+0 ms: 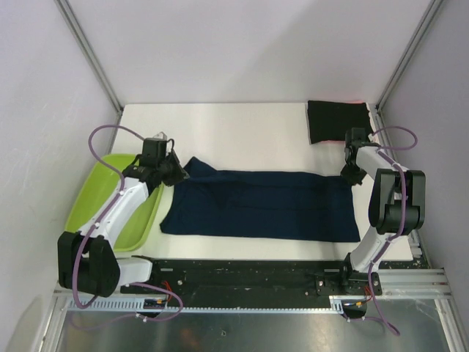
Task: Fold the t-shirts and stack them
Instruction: Fold the other side of the tshirt into a rectangle
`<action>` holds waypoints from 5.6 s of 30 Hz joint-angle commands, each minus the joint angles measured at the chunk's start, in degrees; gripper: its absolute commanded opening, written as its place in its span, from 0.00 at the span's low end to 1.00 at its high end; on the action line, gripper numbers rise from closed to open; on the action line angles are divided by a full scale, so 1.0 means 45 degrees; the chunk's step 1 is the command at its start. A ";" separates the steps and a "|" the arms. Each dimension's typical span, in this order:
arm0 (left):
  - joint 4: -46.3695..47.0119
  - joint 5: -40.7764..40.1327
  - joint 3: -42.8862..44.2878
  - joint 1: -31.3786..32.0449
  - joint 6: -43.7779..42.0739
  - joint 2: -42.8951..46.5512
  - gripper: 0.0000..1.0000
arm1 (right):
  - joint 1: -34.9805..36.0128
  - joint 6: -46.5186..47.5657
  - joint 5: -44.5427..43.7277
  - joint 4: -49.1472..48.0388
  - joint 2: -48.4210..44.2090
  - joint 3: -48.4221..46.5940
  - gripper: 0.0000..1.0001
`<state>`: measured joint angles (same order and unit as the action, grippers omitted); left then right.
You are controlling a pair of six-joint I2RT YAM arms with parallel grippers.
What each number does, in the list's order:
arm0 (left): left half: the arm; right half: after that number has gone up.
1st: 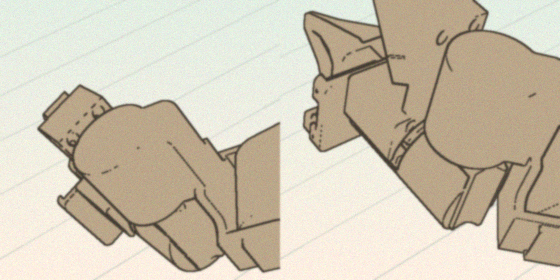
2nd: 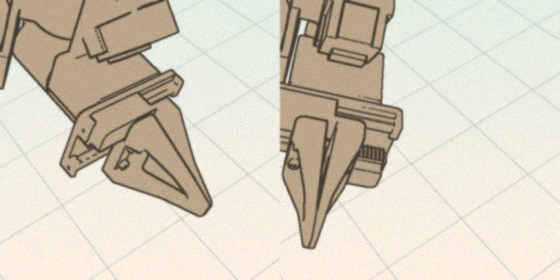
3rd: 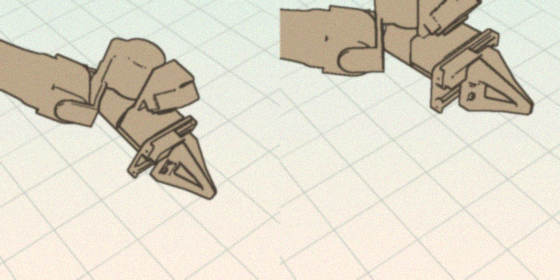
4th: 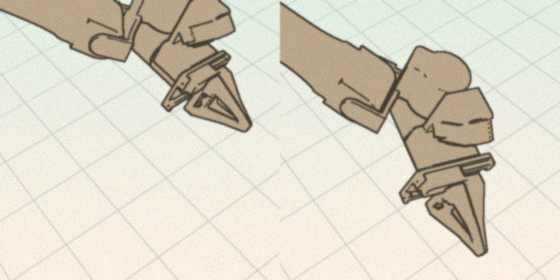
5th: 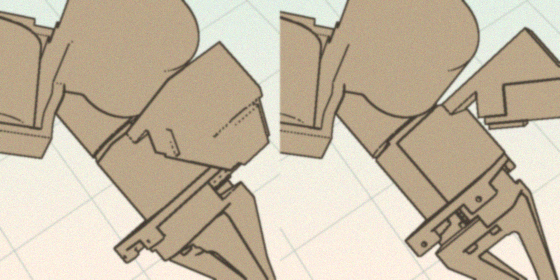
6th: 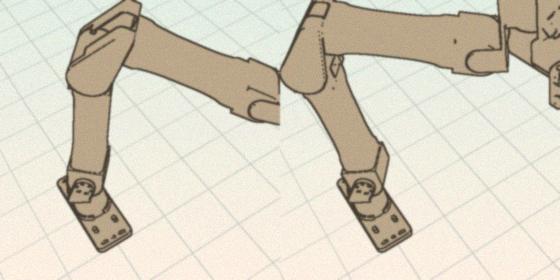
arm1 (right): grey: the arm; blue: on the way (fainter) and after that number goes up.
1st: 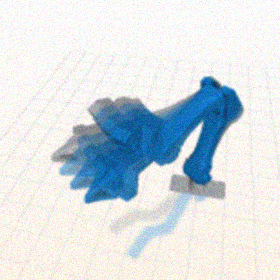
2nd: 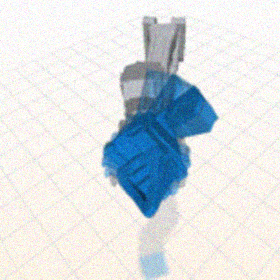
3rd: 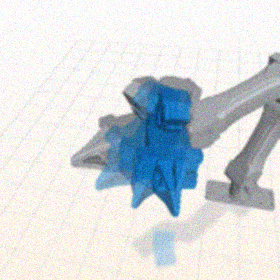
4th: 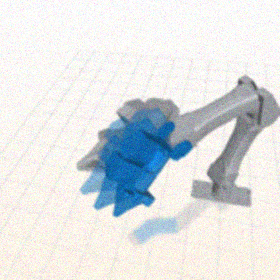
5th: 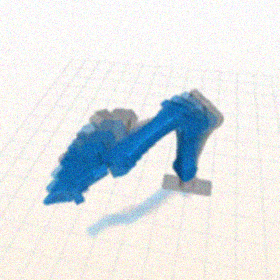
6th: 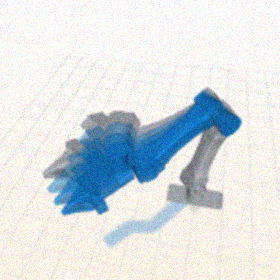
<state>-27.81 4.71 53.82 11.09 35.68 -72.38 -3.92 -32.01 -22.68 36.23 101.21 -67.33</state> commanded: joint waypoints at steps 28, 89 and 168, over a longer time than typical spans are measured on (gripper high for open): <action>-0.0567 -0.0223 -0.2217 -0.0099 0.0553 0.3208 0.00 | -0.0435 -0.0643 -0.0515 -0.0200 -0.2153 0.2194 0.00; -0.0294 0.0402 -0.2683 -0.0082 0.0491 0.3111 0.00 | -0.2218 -0.2320 0.2939 -0.0773 -0.3034 0.4211 0.34; -0.0227 0.0017 -0.3095 -0.0349 0.0834 0.2659 0.00 | -0.0655 -0.0048 0.0152 -0.2167 -0.1202 0.1842 0.09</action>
<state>-30.52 4.86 38.79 9.91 39.09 -60.75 -6.52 -31.53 -17.96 25.89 95.83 -56.64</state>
